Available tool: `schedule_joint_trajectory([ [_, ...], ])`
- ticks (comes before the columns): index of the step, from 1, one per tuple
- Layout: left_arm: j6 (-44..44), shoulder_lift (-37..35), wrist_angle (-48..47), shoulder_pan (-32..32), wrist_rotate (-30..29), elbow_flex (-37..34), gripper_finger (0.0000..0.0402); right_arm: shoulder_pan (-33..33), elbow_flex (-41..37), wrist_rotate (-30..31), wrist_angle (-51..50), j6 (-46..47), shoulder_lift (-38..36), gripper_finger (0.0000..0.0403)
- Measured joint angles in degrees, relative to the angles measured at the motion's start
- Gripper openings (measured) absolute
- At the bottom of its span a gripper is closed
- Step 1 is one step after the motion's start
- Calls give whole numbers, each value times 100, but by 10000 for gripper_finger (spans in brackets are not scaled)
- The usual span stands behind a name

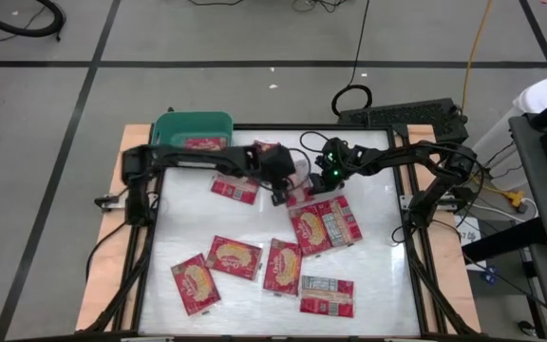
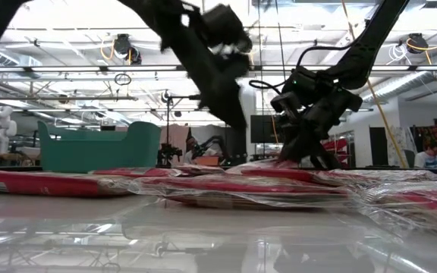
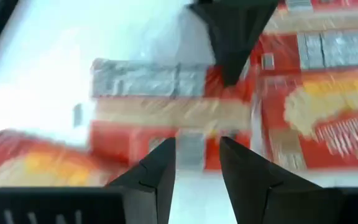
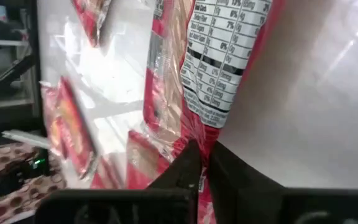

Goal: Sort popcorn bags into baskets
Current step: Put the red popcorn bag into the green bin

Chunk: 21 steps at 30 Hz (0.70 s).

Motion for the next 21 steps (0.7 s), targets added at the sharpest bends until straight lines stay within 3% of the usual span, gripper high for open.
schedule_joint_trajectory([
  [4,321,-720,-724,42,11,-3,127,66,0,-599,232,577,-136,3],
  [12,1919,-1625,-2086,-126,-7,3,135,320,0,-941,862,2196,-649,1],
  [17,2158,-1882,-2326,-358,-192,3,191,438,0,-1007,2566,3466,-651,0],
  [21,2337,-2145,-2297,-657,-870,3,262,601,0,-999,3700,4223,-658,0],
])
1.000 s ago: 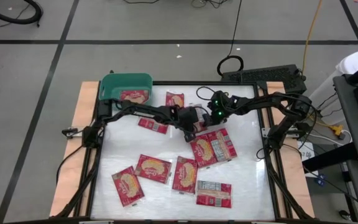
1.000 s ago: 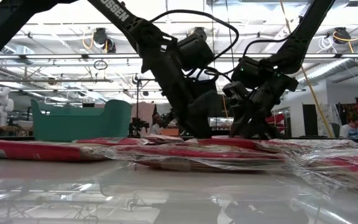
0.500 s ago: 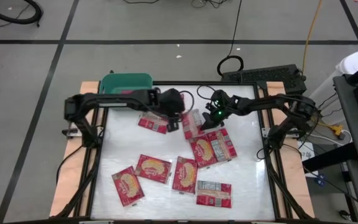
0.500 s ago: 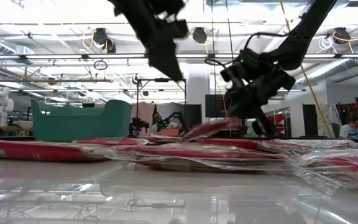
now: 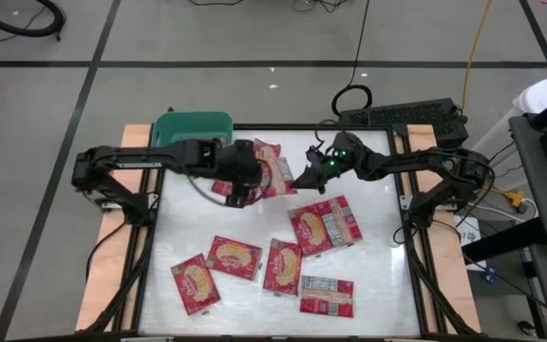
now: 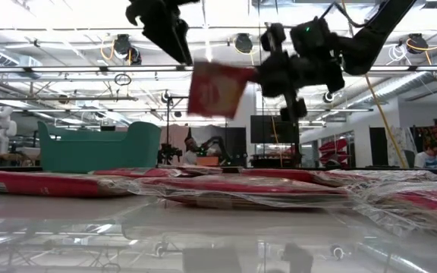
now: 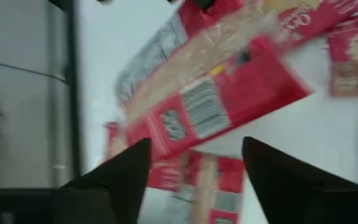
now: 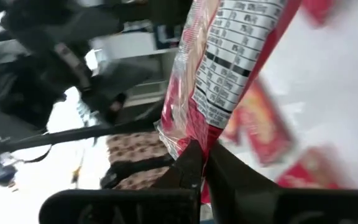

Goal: Sort popcorn bags into baskets
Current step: Put the red popcorn bag into the green bin

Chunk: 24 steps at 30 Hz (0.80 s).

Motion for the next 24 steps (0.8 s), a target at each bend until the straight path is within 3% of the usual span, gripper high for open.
schedule_joint_trajectory([
  [5,648,-228,167,-389,-512,2,323,221,0,191,893,647,-2,0],
  [12,953,-232,319,-777,-864,2,316,588,0,615,1598,1170,-2,0],
  [17,1073,-232,1125,-842,-1336,2,239,976,2,1058,1808,1310,1,0],
  [24,1051,-352,914,-788,-1042,9,47,1277,2,2180,2150,994,-2,17],
])
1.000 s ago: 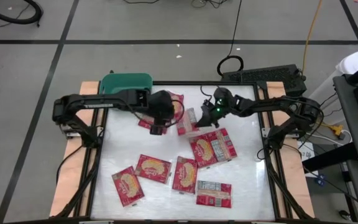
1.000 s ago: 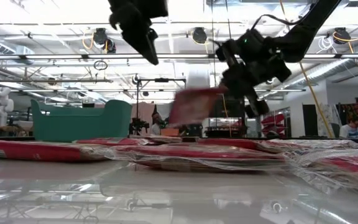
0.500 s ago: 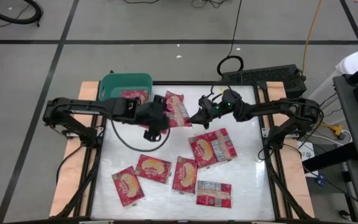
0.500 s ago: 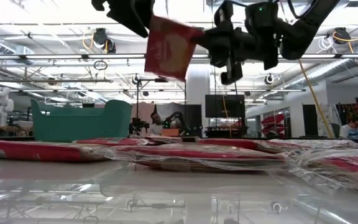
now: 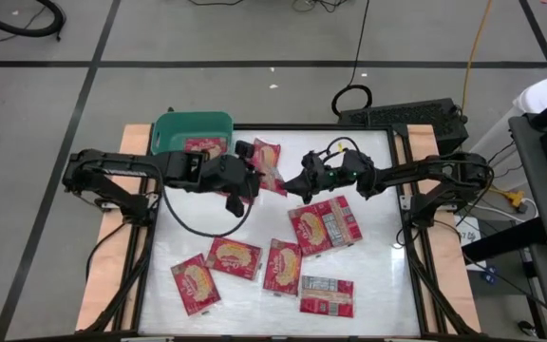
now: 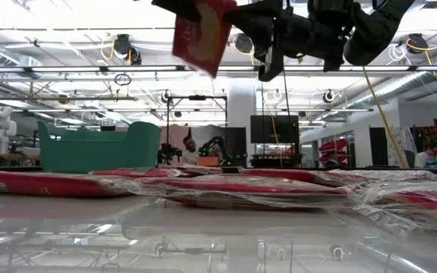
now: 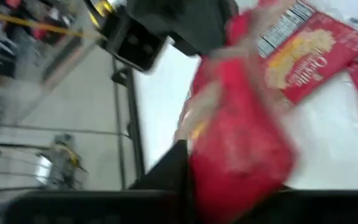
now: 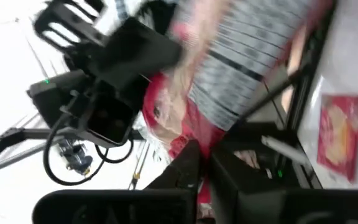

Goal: Sort popcorn bags into baskets
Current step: Put the red popcorn bag into the green bin

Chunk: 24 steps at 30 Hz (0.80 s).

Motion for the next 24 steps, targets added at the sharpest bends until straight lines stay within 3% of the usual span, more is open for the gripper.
schedule_joint_trajectory([
  [2,-302,-29,-210,38,109,-2,19,-15,0,61,-8,-7,7,27],
  [6,-742,-173,-518,155,304,-3,36,-143,0,63,16,-46,7,55],
  [10,-1394,-447,-699,396,1034,-4,37,-397,0,111,-37,-256,4,83],
  [13,-2240,-628,-780,673,1609,-5,18,-593,0,452,-99,-541,4,97],
  [18,-3372,-734,-770,1167,2209,-4,23,-653,40,1349,215,-1249,-20,109],
  [22,-3745,-774,-954,1447,2400,-4,44,-444,640,1581,-76,-2063,-81,109],
  [24,-3838,-756,-931,1547,2396,-4,42,-315,1181,1566,-817,-2630,-106,109],
])
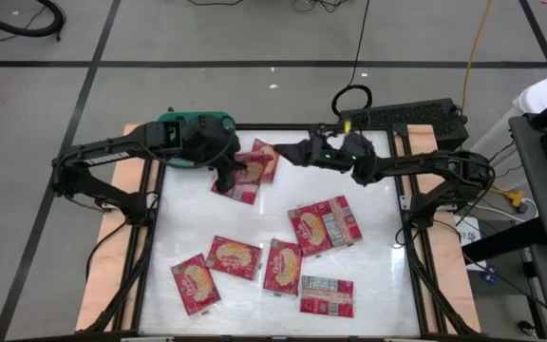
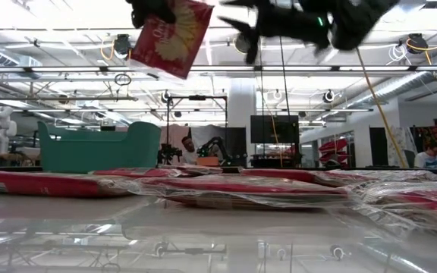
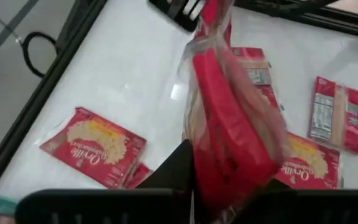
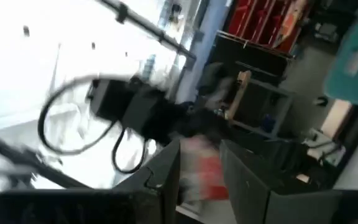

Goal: Sort popcorn bags into baskets
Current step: Put the red popcorn bag into the green bin

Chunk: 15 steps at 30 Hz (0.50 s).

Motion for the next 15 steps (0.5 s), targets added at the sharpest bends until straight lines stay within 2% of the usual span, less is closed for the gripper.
schedule_joint_trajectory([
  [5,-209,-6,54,219,-20,0,16,146,1424,155,-2964,-1521,-81,109],
  [8,-218,6,34,306,52,0,16,55,2056,-33,-4657,-2359,-211,109],
  [15,-605,43,-75,307,153,0,38,-220,3090,-325,-6936,-3739,-459,117],
])
